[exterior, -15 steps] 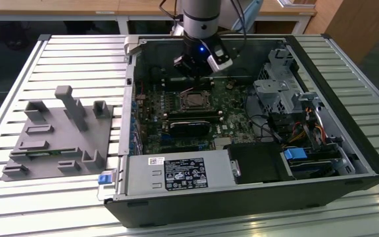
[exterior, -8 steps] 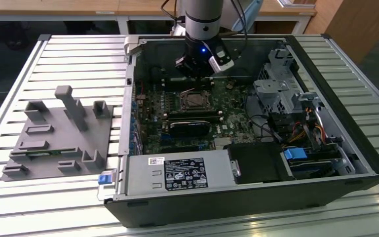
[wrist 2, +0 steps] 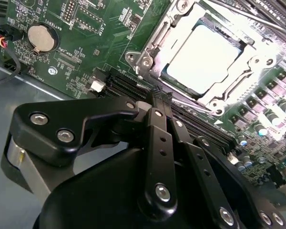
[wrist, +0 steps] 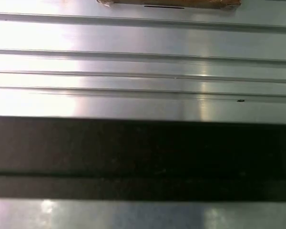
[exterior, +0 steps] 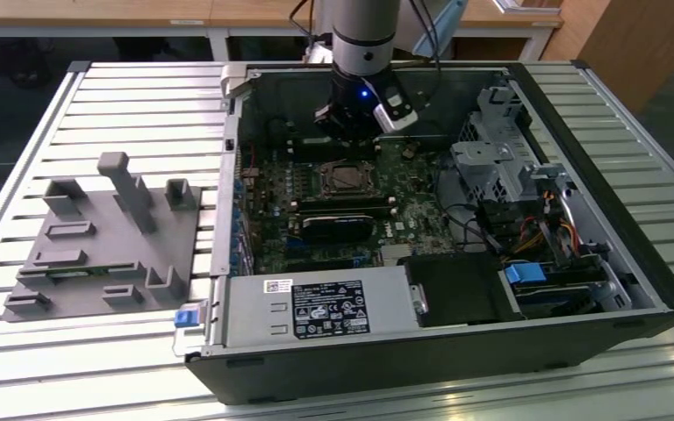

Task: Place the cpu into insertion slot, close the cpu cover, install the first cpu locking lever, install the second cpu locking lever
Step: 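Install the first cpu locking lever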

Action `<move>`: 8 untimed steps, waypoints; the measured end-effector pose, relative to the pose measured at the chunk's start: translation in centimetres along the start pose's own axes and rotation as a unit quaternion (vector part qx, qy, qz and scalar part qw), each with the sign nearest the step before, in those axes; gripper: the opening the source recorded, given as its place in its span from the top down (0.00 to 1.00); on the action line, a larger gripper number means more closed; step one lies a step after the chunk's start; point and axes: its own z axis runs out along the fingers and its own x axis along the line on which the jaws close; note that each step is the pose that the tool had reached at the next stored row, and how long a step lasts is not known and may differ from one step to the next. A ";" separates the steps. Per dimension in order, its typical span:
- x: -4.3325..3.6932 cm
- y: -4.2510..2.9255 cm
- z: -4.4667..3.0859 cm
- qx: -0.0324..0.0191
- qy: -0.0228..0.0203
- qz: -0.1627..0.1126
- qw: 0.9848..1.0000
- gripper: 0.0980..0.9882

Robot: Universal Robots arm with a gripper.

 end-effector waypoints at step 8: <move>-0.11 -0.03 0.58 0.001 0.000 0.000 1.000 0.99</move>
